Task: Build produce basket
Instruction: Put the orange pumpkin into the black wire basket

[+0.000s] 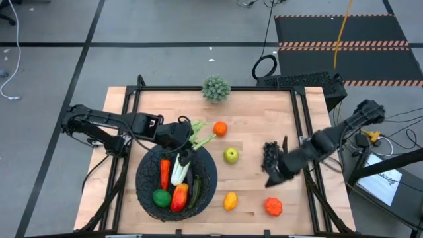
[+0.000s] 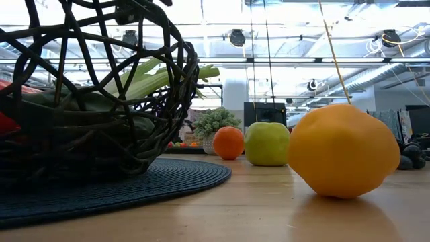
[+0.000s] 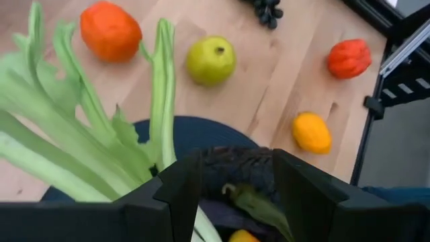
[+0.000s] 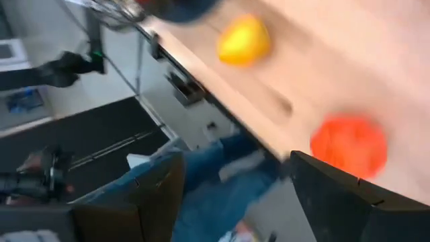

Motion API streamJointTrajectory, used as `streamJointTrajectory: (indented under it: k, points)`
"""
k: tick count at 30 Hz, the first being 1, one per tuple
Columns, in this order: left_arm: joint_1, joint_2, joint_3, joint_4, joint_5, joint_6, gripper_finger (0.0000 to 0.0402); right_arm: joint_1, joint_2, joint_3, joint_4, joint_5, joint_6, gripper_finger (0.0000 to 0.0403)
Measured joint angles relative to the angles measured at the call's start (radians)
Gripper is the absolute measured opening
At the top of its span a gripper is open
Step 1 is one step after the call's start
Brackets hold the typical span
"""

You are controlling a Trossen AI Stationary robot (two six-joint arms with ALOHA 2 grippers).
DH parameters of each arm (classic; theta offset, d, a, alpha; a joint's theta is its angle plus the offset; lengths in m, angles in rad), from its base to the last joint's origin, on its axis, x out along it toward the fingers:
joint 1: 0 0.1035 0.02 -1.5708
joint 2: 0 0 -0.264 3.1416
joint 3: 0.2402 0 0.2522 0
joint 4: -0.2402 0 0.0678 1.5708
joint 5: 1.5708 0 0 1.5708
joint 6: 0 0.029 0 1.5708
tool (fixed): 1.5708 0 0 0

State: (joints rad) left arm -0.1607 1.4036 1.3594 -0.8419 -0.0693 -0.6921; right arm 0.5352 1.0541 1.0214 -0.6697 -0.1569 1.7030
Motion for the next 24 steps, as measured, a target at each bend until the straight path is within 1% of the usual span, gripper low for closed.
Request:
streamJointTrajectory:
  k: [3,6,9,13,19,24]
  points:
    - [-0.016,0.0,0.0,-0.001,0.0,-0.039,0.0182,0.098,0.048,0.0,0.011,0.002,0.196,0.026]
    - [-0.042,0.0,0.0,0.006,-0.009,-0.091,0.0182,0.159,0.093,0.0,0.018,0.022,0.285,0.0263]
    - [-0.072,0.0,0.0,0.015,-0.043,-0.135,0.0182,0.208,0.133,0.0,0.014,0.027,0.296,0.0274]
    - [-0.101,0.0,0.0,0.045,-0.085,-0.171,0.0182,0.269,0.177,0.0,0.02,0.026,0.302,0.0305]
    - [-0.132,0.0,0.0,0.062,-0.089,-0.212,0.0182,0.32,0.258,0.0,-0.002,0.03,0.301,0.0361]
    - [-0.155,0.0,0.0,0.093,-0.089,-0.238,0.0182,0.327,0.347,0.0,0.014,0.056,0.23,0.0382]
